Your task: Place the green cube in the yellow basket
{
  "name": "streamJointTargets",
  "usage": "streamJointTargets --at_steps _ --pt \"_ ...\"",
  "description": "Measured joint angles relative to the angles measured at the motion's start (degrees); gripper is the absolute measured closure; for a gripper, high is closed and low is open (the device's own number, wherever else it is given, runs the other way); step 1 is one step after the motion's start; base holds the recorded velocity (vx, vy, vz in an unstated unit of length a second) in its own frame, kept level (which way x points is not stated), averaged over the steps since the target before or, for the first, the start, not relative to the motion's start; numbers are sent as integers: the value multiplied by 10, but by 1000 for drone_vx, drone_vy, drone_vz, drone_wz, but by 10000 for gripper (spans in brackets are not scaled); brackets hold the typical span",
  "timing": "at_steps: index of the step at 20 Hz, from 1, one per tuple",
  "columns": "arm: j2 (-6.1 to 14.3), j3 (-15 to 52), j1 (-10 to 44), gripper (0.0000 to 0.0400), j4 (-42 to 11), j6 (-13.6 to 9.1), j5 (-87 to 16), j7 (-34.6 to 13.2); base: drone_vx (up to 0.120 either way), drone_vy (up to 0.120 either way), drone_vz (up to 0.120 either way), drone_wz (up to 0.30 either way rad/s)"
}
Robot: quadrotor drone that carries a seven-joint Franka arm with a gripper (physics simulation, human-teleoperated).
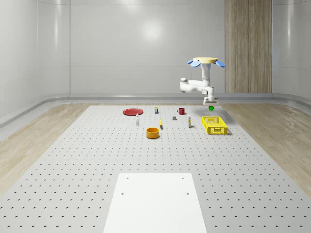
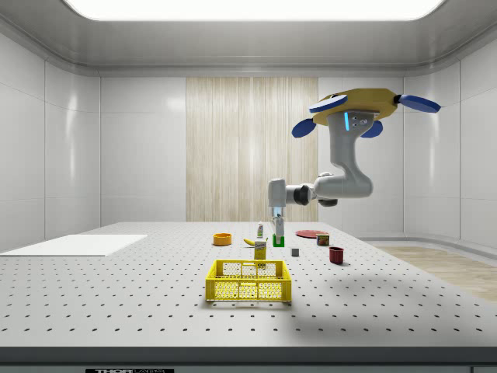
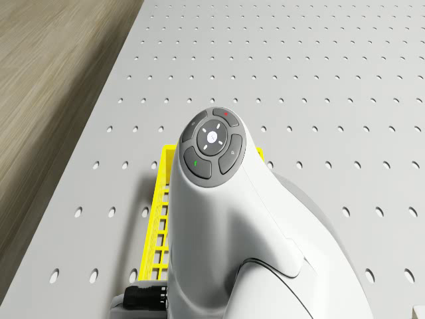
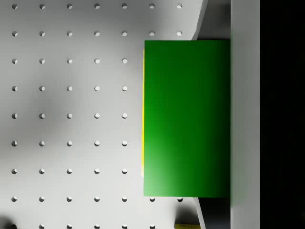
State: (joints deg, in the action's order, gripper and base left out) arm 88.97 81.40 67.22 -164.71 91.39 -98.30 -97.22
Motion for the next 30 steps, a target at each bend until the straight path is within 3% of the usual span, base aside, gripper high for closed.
streamJointTargets --at_steps 6,20,30 --pt "4 0 1 150 0 3 1 0 120 0 -7 0" --pt "10 1 2 150 0 10 4 -1 120 0 -120 0" --pt "14 2 2 150 0 13 6 -2 36 0 -96 0"
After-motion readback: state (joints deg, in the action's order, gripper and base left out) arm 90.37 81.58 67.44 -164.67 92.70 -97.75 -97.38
